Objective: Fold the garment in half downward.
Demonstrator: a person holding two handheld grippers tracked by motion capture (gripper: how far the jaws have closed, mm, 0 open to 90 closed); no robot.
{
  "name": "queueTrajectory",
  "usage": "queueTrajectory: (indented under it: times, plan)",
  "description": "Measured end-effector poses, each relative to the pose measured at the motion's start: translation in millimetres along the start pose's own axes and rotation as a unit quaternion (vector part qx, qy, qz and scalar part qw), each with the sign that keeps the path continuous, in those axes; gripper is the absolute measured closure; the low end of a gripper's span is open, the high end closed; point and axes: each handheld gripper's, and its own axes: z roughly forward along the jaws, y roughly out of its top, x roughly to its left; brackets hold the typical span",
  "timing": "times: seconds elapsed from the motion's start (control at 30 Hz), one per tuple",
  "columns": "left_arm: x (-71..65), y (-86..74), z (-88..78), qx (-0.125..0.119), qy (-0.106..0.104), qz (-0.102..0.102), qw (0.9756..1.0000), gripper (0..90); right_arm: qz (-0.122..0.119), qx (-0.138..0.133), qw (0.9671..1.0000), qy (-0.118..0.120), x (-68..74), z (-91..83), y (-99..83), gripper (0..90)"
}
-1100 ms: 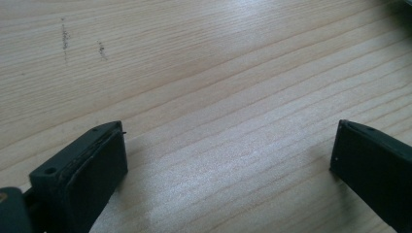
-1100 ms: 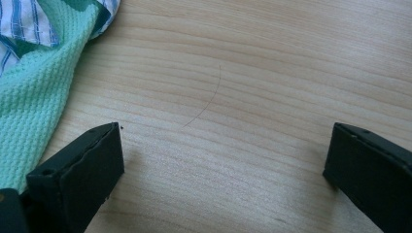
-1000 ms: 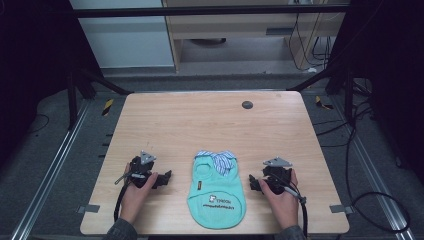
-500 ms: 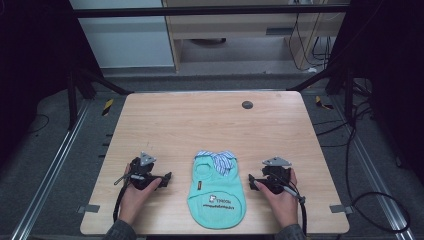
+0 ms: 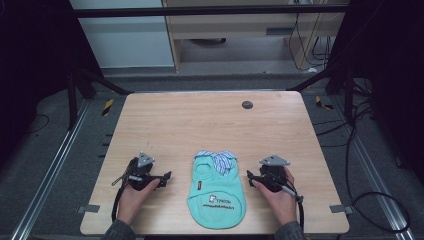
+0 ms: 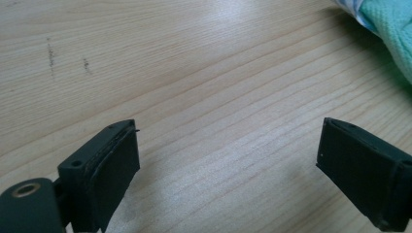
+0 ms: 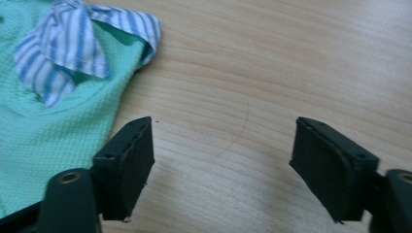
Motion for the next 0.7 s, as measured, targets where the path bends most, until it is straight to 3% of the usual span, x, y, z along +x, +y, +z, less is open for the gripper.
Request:
queueTrajectory:
  times: [0.1,0.37,0.47,0.7]
  plan:
    - [-1.2,-1.1,-5.5,0.000,-0.003,0.009,1.0000,10.2,-0.016,-0.013,0.9998,-0.003,3.8,-5.8,2.6,34.2]
    - [-4.9,8.4,-14.0,-0.013,-0.019,0.006,0.9997,17.8,-0.014,-0.005,0.9997,0.020,6.0,-6.6,5.2,47.1]
    - [-6.1,23.7,-6.7,-0.010,-0.031,0.008,0.9994,23.1,-0.022,-0.007,0.9993,0.031,3.0,-7.3,16.5,55.5]
    - [-7.2,53.6,10.6,0.012,-0.047,0.025,0.9985,33.0,-0.061,0.013,0.9972,0.043,1.1,3.4,42.5,63.9]
